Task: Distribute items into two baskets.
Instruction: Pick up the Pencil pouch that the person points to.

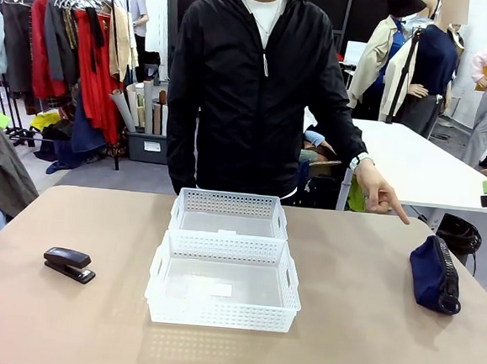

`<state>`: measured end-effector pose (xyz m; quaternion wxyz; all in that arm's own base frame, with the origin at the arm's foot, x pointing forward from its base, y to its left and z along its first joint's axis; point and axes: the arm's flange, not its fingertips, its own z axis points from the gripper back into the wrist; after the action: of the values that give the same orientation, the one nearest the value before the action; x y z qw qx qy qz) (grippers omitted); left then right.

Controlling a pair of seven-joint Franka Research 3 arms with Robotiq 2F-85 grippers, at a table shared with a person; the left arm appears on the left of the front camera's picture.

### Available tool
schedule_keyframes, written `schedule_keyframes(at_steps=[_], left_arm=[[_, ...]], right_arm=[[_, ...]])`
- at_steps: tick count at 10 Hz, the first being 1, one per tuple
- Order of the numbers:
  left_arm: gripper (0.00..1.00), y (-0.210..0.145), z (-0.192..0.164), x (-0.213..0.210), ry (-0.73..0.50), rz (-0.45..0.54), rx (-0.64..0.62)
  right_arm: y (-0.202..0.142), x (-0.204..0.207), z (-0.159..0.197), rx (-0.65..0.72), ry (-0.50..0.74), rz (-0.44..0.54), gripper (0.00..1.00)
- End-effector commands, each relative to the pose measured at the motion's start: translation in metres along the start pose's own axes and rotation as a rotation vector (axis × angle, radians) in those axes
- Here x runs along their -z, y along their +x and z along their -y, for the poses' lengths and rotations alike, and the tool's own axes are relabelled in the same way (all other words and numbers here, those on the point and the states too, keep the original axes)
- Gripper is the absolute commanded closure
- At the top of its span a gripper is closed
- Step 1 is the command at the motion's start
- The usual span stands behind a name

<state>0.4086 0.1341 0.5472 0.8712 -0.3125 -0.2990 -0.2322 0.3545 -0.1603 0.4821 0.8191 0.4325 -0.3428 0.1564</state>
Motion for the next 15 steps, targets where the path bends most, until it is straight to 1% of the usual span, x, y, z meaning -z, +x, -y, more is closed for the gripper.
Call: schedule_keyframes(at_steps=[1,2,5,7,9,11,12,13,15], left_arm=[[0.00,0.001,0.000,0.000,0.006,0.006,-0.001],[0.00,0.001,0.000,0.000,0.006,0.006,-0.001],[0.00,0.001,0.000,0.000,0.006,0.006,-0.001],[0.00,0.001,0.000,0.000,0.006,0.006,-0.001],[0.00,0.001,0.000,0.000,0.006,0.006,-0.001],[0.00,0.001,0.000,0.000,0.006,0.006,-0.001],[0.00,0.001,0.000,0.000,0.006,0.006,-0.001],[0.00,0.001,0.000,0.000,0.006,0.006,-0.001],[0.00,0.001,0.000,0.000,0.006,0.006,-0.001]], right_arm=[[0.000,0.000,0.000,0.000,0.000,0.000,0.00],[0.010,0.003,0.012,0.054,-0.022,-0.005,0.00],[0.034,0.020,0.039,0.134,-0.047,-0.096,0.00],[0.050,0.034,0.053,0.193,-0.092,-0.198,0.00],[0.064,0.050,0.063,0.292,-0.153,-0.308,0.00],[0.078,0.063,0.067,0.373,-0.235,-0.447,0.00],[0.085,0.069,0.066,0.404,-0.255,-0.513,0.00],[0.089,0.075,0.068,0.427,-0.296,-0.559,0.00],[0.093,0.091,0.075,0.482,-0.390,-0.621,0.00]])
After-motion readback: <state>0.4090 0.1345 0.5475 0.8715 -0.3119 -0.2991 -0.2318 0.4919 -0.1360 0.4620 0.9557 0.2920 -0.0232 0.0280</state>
